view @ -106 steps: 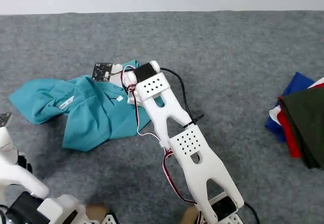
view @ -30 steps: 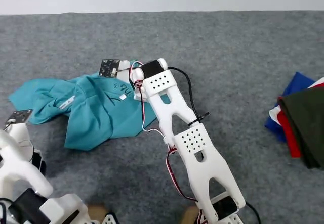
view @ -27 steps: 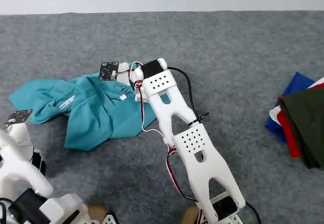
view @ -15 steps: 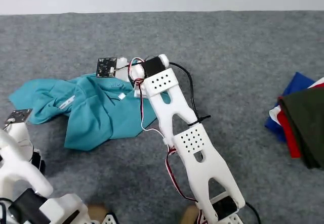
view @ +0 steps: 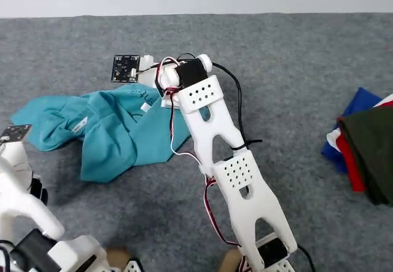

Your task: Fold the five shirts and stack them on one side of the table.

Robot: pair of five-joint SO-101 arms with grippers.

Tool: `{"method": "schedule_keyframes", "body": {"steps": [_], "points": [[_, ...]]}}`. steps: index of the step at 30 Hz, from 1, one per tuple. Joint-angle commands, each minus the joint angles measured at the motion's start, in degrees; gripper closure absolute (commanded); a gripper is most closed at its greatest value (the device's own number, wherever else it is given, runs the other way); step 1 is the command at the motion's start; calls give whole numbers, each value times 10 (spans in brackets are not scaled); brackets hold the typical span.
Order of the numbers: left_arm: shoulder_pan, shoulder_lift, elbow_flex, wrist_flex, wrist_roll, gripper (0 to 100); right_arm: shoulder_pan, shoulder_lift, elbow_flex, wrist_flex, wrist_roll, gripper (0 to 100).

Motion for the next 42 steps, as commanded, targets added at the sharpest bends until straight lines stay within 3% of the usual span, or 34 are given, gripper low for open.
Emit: {"method": "schedule_keyframes", "body": {"steps": [1, 9, 15, 27, 36, 42], "points": [[4, -24, -15, 11, 0, 998, 4, -58, -24, 22, 1, 988], [4, -24, -14, 10, 0, 998, -19, -7, 120, 16, 1, 978], [2, -24, -14, 10, 0, 998, -20, 18, 79, 19, -28, 857], [4, -24, -14, 6, 0, 998, -23, 20, 71, 17, -28, 864], [14, -24, -14, 6, 0, 998, -24, 7, 69, 21, -28, 986], [35, -24, -14, 7, 0, 998, -23, -48, 71, 21, -28, 987]]}}
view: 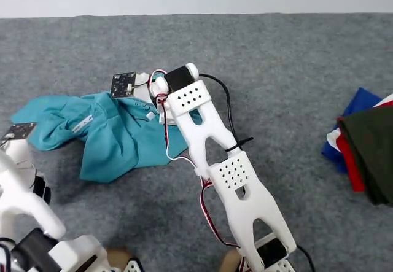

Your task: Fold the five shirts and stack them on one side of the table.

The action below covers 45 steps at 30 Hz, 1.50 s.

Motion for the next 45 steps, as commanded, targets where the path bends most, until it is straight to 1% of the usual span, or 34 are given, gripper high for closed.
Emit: {"method": "schedule_keyframes", "body": {"steps": [1, 6, 10, 15, 20, 26, 34, 41, 45], "points": [[13, -24, -14, 5, 0, 998, -2, -79, -24, 21, -7, 987], [19, -24, -15, 4, 20, 998, -2, -113, -21, 22, -7, 987], [20, -24, -15, 4, 20, 998, -2, -96, 4, 20, -7, 983], [19, -24, -15, 4, 20, 998, -5, -55, 10, 16, -9, 917], [19, -24, -14, 4, 20, 998, -9, -40, -27, 20, -10, 920], [19, -24, -14, 4, 20, 998, -7, -43, -35, 20, -8, 920], [19, -23, -14, 4, 20, 998, -21, -33, -27, 18, -8, 923], [19, -23, -14, 4, 19, 998, -18, 24, -21, 15, -7, 923], [19, -23, -14, 4, 19, 998, -10, 30, -21, 12, -7, 923]]}}
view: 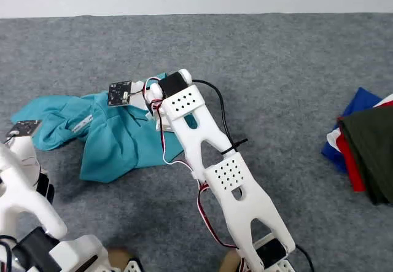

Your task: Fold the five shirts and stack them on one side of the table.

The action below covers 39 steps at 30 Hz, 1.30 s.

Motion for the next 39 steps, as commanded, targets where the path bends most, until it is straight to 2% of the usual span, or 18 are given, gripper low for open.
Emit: {"method": "schedule_keyframes", "body": {"steps": [1, 8, 11, 15, 23, 27, 30, 36, 39], "points": [[4, -23, -14, 4, 4, 998, 8, -8, -16, 5, -4, 923], [4, -23, -13, 4, 4, 998, 29, -9, -15, -20, -4, 926], [4, -23, -13, 4, 4, 998, 23, -9, -14, -20, -4, 991], [4, -23, -13, 5, 4, 998, 19, -16, -17, -15, -4, 989], [7, -47, -53, 33, 4, 998, 17, -123, -68, 22, -4, 988], [40, -105, -84, 37, 4, 998, 28, -201, -22, 23, -10, 988], [81, -152, -87, 37, 3, 997, 46, -269, 37, 23, -43, 988], [177, -207, -81, 37, 6, 997, 97, -408, 228, 23, -96, 988], [232, -194, -82, 32, 57, 997, 118, -462, 331, 22, -120, 988]]}}
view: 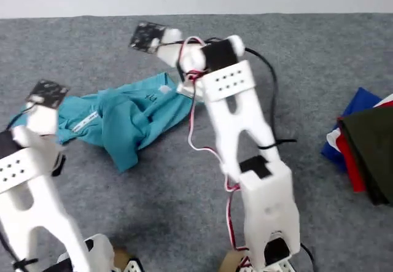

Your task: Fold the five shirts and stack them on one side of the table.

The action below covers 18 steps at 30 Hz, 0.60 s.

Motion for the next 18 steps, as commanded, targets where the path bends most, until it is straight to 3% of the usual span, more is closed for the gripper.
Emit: {"method": "schedule_keyframes", "body": {"steps": [1, 11, 18], "points": [[67, 4, -16, -6, 56, 997, 30, -95, 105, 22, -32, 988], [222, 199, -75, -61, 104, 992, 55, -124, 188, 19, -88, 988], [273, 277, -203, -24, 164, 833, 52, -124, 188, 19, -93, 987]]}}
